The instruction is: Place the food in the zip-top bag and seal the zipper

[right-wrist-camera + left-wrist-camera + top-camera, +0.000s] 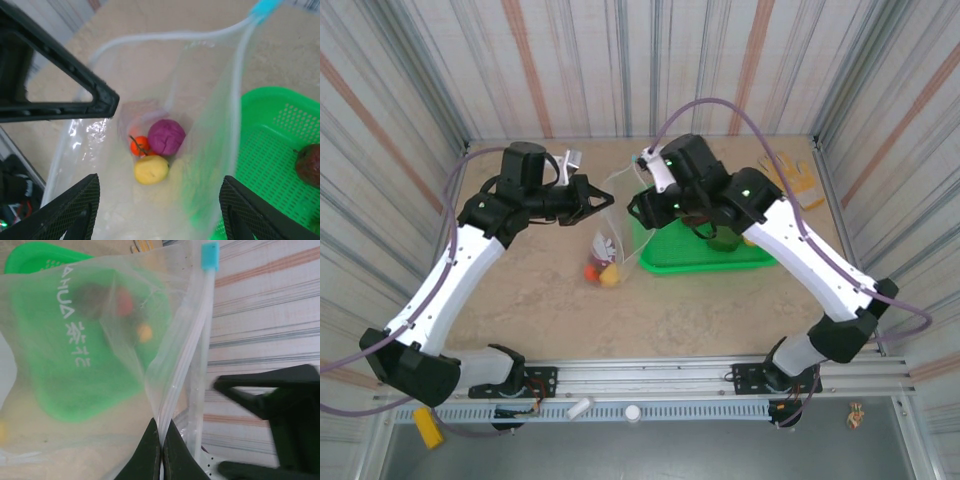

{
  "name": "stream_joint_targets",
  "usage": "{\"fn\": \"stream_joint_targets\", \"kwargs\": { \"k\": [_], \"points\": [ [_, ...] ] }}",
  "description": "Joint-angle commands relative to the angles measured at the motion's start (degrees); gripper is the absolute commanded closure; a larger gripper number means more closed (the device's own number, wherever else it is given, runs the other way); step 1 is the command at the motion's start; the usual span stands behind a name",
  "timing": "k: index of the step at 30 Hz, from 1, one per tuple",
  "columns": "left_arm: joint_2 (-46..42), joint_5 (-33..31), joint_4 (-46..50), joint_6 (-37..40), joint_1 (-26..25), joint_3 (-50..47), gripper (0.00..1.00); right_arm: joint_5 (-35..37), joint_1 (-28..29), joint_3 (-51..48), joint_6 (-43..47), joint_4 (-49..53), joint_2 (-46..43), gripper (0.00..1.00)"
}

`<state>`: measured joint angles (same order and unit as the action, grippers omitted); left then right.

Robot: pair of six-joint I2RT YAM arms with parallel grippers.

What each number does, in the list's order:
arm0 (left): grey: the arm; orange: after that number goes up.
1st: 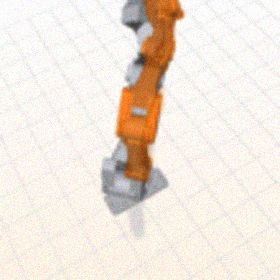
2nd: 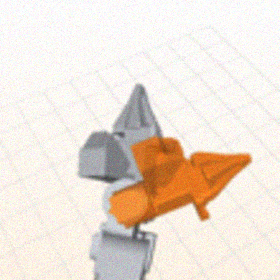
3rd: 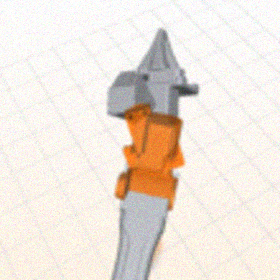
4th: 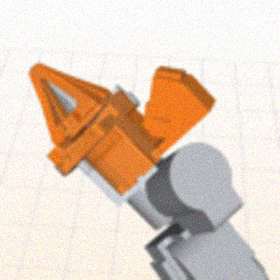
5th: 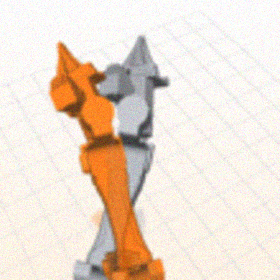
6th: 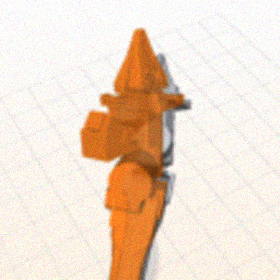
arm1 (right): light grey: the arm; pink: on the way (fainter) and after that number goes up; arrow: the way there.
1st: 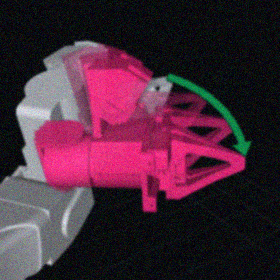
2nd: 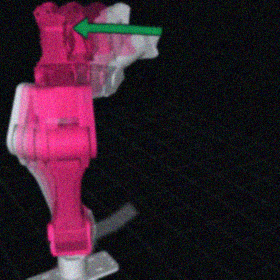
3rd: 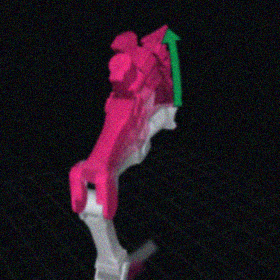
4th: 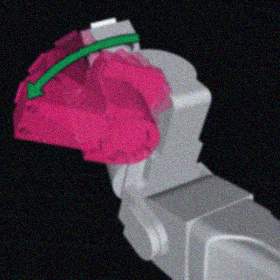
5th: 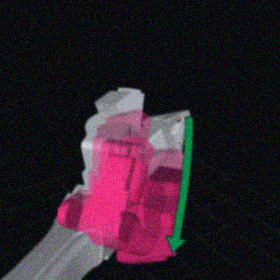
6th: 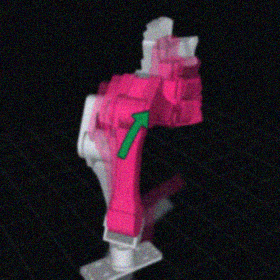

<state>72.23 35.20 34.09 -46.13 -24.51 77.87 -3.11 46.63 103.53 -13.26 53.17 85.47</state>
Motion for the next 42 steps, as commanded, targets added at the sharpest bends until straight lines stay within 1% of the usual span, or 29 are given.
{"fn": "stream_joint_targets", "kwargs": {
  "k": [1, 3, 9, 12, 17, 19, 25, 29, 31, 35, 42],
  "points": [
    [-1.8, -1.3, -0.6, 0.9, -0.4, -0.8, 1.0, -7.1, -4.9, -1.4, -3.0, -3.8, -5.5, 0.35],
    [-2.2, -1.4, -0.4, 1.1, -0.4, -0.8, 1.0, -9.0, -9.0, -3.3, -5.1, -5.6, -7.7, 0.34],
    [-3.1, -1.3, -1.2, 1.0, -0.4, -1.8, 1.0, -9.0, -20.0, -12.0, -9.6, -8.1, -11.0, 0.33],
    [-3.1, -1.0, -1.6, 0.8, -0.4, -2.2, 1.0, -7.8, -22.5, -17.8, -9.8, -9.0, -10.7, 0.33],
    [-3.3, -0.4, -1.9, 1.2, -0.4, -2.6, 1.0, -4.2, -24.5, -23.0, -8.4, -8.8, -6.2, 0.32],
    [-3.5, 0.0, -2.3, 1.0, 0.0, -3.0, 1.0, -2.1, -24.7, -23.8, -7.3, -8.9, -3.8, 0.32],
    [-3.9, 0.7, -2.6, 1.5, 0.3, -3.9, 1.0, 0.1, -25.3, -24.4, -6.2, -11.5, 3.9, 0.31],
    [-3.9, 1.8, -2.9, 1.3, 0.7, -4.2, 1.0, 0.9, -25.9, -22.4, -5.5, -11.9, 10.1, 0.3],
    [-3.9, 2.4, -3.0, 1.5, 1.0, -4.2, 1.0, 1.0, -26.1, -21.7, -5.1, -12.3, 12.7, 0.27],
    [-4.3, 3.1, -2.9, 1.7, 1.8, -4.2, 1.0, 1.5, -26.1, -21.1, -4.8, -14.2, 16.3, 0.23],
    [-4.8, 3.5, -3.6, 1.4, 2.7, -5.8, 1.0, 1.8, -26.1, -17.9, -4.8, -14.4, 21.8, 0.2]
  ]
}}
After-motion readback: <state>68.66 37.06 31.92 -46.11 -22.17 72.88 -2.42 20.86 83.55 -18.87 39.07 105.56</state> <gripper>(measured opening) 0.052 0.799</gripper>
